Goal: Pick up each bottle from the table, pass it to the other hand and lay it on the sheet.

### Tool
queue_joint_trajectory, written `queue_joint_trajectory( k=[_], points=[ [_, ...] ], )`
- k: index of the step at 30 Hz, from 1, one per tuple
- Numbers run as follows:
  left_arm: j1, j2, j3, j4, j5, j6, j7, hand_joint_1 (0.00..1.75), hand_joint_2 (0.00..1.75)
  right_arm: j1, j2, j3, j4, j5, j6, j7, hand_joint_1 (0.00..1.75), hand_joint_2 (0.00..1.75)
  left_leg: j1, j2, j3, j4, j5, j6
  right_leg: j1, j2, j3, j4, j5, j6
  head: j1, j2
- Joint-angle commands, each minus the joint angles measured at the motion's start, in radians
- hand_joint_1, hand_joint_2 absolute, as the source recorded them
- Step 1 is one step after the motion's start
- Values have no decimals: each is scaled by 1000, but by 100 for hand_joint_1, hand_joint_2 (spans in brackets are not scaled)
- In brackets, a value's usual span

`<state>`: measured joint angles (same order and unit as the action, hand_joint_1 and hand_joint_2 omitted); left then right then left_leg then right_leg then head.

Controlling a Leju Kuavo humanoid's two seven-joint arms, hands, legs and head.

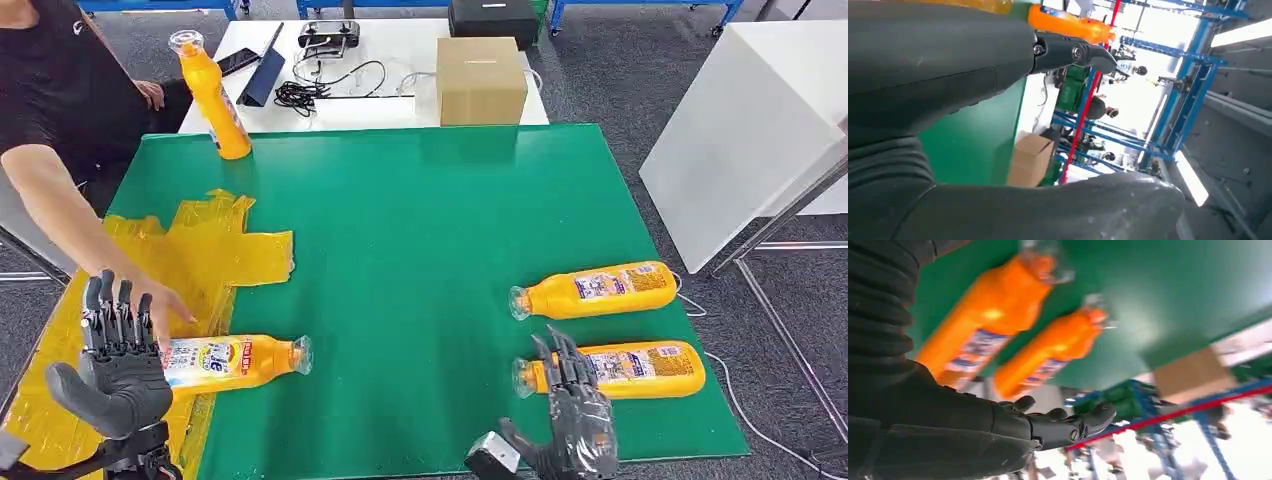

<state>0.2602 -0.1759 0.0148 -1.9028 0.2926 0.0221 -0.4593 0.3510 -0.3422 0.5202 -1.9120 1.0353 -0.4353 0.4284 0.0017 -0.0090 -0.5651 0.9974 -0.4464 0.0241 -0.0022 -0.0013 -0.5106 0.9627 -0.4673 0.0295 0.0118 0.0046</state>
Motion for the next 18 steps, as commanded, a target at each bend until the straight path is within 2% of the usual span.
queue_joint_trajectory(
  k=[1,3,8,14,18],
  points=[
    [19,-17,-45,3,4,14,3,0,0,101,-29,-182,-23,-37,14,-8,0,175,0,-1,0,0,0,-1,0,-1,1,0,0,0,0,0],
    [15,-25,-30,5,20,10,9,0,0,110,-10,-202,-30,-29,35,7,0,175,0,1,1,0,0,-1,0,0,1,-1,0,0,0,0],
    [30,-36,-14,1,19,0,18,0,0,212,-5,-333,-90,-37,84,25,0,175,0,-2,2,0,-1,-1,0,-3,2,0,-1,0,0,0],
    [31,-44,-5,1,22,-21,30,0,0,264,88,-540,-80,-32,233,-53,0,175,0,-2,2,-1,0,-1,0,-3,2,-1,-1,0,0,0],
    [31,-44,-6,2,22,-22,30,0,0,263,92,-552,-78,-33,239,-63,0,175,1,0,2,-1,-1,-1,1,-1,3,-1,0,0,0,0]
  ],
)
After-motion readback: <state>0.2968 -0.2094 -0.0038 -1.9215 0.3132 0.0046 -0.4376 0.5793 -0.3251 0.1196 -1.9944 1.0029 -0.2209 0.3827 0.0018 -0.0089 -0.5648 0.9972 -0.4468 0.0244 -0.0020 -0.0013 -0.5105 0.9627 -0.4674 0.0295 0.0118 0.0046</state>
